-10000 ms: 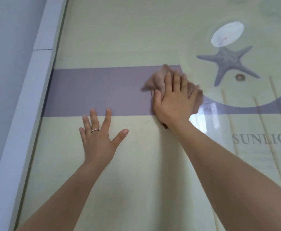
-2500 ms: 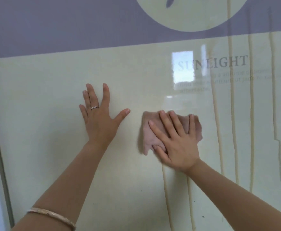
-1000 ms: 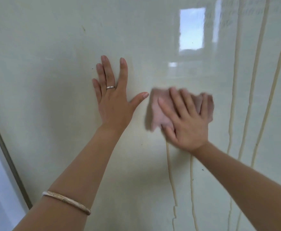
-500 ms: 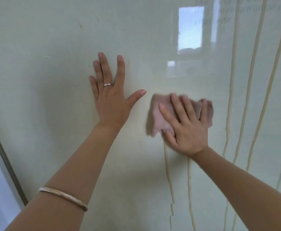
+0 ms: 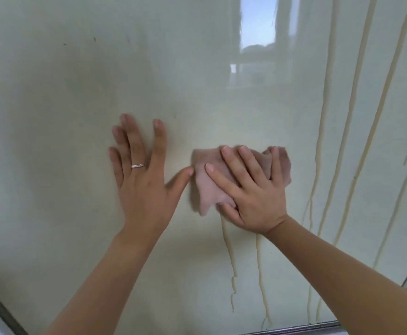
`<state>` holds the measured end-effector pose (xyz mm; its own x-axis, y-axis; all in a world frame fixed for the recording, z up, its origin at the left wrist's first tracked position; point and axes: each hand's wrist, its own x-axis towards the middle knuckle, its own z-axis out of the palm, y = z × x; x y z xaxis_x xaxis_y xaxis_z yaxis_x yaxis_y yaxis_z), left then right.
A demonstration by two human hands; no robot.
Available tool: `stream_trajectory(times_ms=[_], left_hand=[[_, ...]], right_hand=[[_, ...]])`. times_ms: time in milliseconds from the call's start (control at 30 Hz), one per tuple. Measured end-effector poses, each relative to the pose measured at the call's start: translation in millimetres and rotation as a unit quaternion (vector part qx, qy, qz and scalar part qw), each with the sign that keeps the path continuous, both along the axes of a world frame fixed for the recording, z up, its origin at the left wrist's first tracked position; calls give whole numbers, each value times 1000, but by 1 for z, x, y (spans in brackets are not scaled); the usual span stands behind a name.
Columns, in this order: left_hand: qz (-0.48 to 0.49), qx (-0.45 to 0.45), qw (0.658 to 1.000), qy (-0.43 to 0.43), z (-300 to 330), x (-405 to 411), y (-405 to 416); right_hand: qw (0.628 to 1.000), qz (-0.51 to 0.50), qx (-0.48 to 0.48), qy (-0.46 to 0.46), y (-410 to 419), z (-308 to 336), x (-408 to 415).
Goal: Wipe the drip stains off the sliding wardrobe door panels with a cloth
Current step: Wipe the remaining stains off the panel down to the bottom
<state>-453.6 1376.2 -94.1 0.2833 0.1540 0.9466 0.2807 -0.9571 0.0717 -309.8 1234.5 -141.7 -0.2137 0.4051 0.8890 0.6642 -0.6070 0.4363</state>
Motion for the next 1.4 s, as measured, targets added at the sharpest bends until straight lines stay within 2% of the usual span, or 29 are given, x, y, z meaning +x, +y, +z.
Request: stream_trajectory(times_ms=[133, 233, 333, 400, 500, 567, 633, 700, 767, 900, 1000, 1067, 1133, 1200, 1333, 1400], left_hand=[[-3, 8, 1000, -7, -11, -4, 3], [-3, 18, 1000, -12, -9, -3, 4], [5, 7, 1000, -11, -10, -2, 4], [8, 1, 1000, -5, -10, -2, 3], [9, -12, 1000, 6, -7, -6, -1], [8, -21, 1000, 18, -6, -9, -3], [8, -29, 999, 29, -6, -10, -3], [11, -35, 999, 34, -6, -10, -4], [12, -39, 998, 39, -6, -10, -6], [18, -48, 997, 52, -5, -11, -6], [18, -45, 997, 54, -4, -12, -7], [16, -43, 998, 52, -5, -12, -7], [10, -43, 998, 46, -5, -11, -6], [5, -41, 998, 38, -6, -10, -4], [-3, -34, 999, 21, -8, -7, 0], [0, -27, 999, 22, -7, -5, 0]], right_hand=[[998, -9, -53, -11, -11, -46, 1], [997, 18, -56, -41, -12, -31, 6], [1000, 18, 0, -25, -5, -32, 7], [1000, 1, 15, 3, 1, -57, 1], [998, 11, -50, 22, -6, -85, -9], [996, 27, -85, 0, -14, -68, -7], [998, 34, -51, -8, -12, -36, -4], [999, 32, 17, 21, -5, -12, -3], [999, 25, 31, 35, -2, -20, -3], [997, 4, -69, 33, -13, -92, -8], [994, 7, -112, 8, -24, -87, -7], [997, 9, -76, -2, -21, -54, -3], [1000, 8, 4, 27, -11, -23, -3], [998, 8, 40, 51, -2, -22, -4], [999, -9, -39, 35, -7, -87, -10], [996, -5, -85, 16, -15, -89, -12]])
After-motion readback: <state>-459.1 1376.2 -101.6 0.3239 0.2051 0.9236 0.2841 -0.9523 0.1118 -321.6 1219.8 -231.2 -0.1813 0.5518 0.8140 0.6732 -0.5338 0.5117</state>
